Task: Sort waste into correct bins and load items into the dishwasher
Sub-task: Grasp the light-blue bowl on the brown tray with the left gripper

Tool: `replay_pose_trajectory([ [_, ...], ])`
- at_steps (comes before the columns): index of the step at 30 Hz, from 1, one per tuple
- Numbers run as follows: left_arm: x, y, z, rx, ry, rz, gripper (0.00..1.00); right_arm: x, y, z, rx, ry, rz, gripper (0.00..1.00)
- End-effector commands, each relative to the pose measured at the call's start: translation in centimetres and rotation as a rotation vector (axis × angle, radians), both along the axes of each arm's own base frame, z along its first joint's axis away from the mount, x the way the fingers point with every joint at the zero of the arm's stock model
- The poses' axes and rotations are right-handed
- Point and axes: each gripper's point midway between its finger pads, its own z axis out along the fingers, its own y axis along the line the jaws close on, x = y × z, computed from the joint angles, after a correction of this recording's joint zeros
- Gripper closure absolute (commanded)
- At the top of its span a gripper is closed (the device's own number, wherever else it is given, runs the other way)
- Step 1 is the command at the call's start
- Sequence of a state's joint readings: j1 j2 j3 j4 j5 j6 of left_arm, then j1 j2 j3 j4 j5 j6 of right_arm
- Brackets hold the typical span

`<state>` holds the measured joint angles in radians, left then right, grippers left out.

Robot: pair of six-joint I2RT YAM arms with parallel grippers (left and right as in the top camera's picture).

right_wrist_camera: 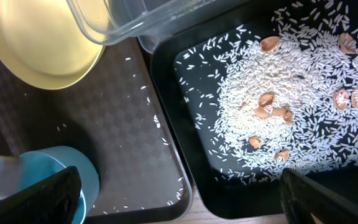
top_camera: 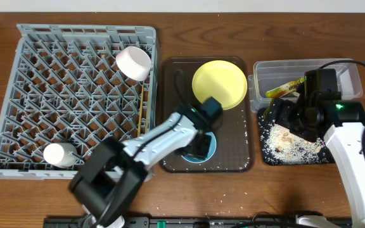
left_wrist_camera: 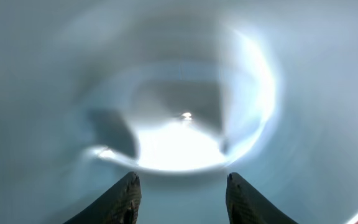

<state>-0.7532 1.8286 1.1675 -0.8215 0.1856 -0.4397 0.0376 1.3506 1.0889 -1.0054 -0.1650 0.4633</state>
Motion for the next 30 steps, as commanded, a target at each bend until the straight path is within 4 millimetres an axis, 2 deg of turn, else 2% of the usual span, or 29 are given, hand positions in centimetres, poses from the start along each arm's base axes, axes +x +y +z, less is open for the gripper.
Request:
replay_pose_trajectory([
  [1, 2.3, -0.1, 5.9, -0.118, -0.124, 0.004, 0.54, 0.0, 0.4, 0.5, 0.007, -0.019, 0.019, 0.01],
  [5, 3.6, 2.1, 9.5, -0.104, -0.261, 0.041, 0.53, 0.2, 0.4, 0.5, 0.007, -0.025, 0.019, 0.01],
  [8, 3.8, 2.9, 10.3, -0.099, -0.291, 0.056, 0.53, 0.2, 0.4, 0.5, 0.007, -0.025, 0.019, 0.01],
  [10, 3.5, 3.2, 9.2, -0.077, -0.270, 0.058, 0.53, 0.2, 0.4, 0.5, 0.007, -0.027, 0.019, 0.01],
  [15, 2.5, 4.8, 4.1, 0.044, -0.172, 0.092, 0.53, 0.2, 0.6, 0.5, 0.015, -0.026, 0.022, 0.01],
  [20, 2.5, 4.6, 0.5, 0.085, -0.093, 0.100, 0.53, 0.2, 0.7, 0.6, 0.022, -0.025, 0.025, 0.01],
  [22, 1.9, 3.9, -0.5, 0.057, -0.042, 0.098, 0.59, 0.2, 0.7, 0.6, 0.025, -0.026, 0.026, 0.01],
  [25, 2.0, 3.7, -0.6, 0.050, -0.039, 0.097, 0.81, 0.2, 0.7, 0.6, 0.025, -0.026, 0.026, 0.01],
  [27, 2.4, 3.4, 0.3, 0.034, -0.062, 0.088, 0.92, 0.2, 0.7, 0.6, 0.025, -0.026, 0.026, 0.01],
  [30, 3.7, 3.8, 3.2, 0.032, -0.140, 0.091, 0.92, 0.2, 0.7, 0.6, 0.024, -0.026, 0.026, 0.01],
])
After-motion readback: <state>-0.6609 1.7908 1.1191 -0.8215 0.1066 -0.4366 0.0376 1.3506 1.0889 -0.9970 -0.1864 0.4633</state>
